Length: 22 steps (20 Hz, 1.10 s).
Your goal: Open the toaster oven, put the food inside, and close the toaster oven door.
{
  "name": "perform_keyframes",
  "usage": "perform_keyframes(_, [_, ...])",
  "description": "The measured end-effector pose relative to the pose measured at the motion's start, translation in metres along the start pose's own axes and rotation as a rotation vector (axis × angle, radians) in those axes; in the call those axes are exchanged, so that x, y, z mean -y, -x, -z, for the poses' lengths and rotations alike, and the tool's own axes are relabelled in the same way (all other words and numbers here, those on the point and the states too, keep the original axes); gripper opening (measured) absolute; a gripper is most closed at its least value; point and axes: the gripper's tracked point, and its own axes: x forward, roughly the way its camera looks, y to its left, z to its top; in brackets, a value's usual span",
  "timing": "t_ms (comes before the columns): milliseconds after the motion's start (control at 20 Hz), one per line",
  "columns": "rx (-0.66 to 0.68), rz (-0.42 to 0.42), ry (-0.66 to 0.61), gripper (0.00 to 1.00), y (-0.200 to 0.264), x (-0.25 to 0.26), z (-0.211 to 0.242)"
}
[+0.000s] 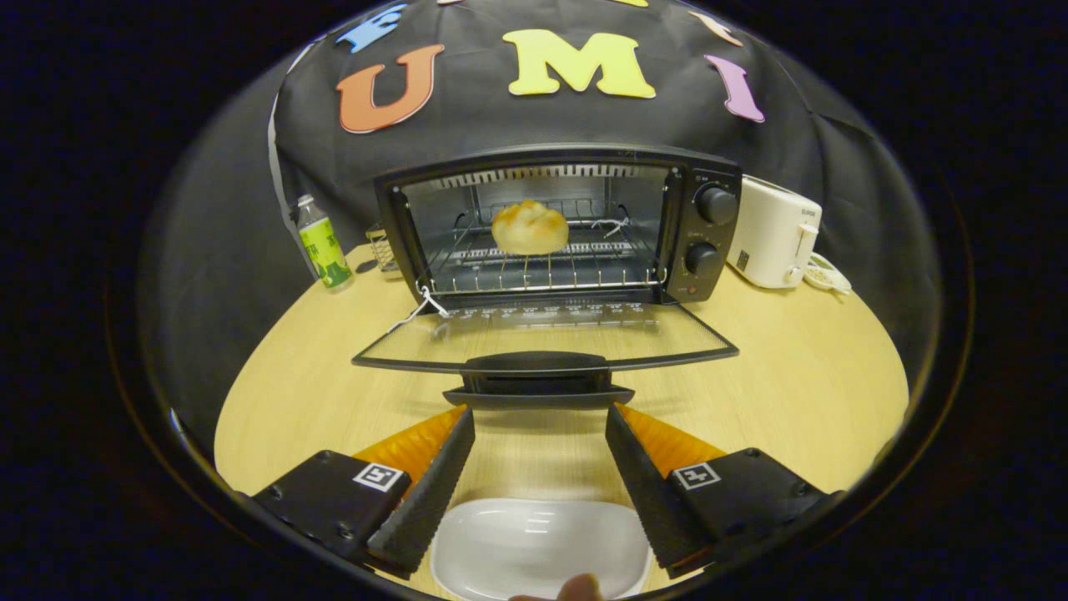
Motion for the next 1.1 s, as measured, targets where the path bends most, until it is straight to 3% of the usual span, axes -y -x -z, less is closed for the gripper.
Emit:
perform_keyframes(600, [0.214, 0.011, 0.06, 1.0, 0.001, -0.009, -0.102])
perform_keyframes(850, [0.228, -0.004, 0.04, 1.0, -0.006, -0.019, -0.118])
perform_keyframes(1100, [0.305, 0.002, 0.062, 1.0, 0.018, -0.02, -0.134])
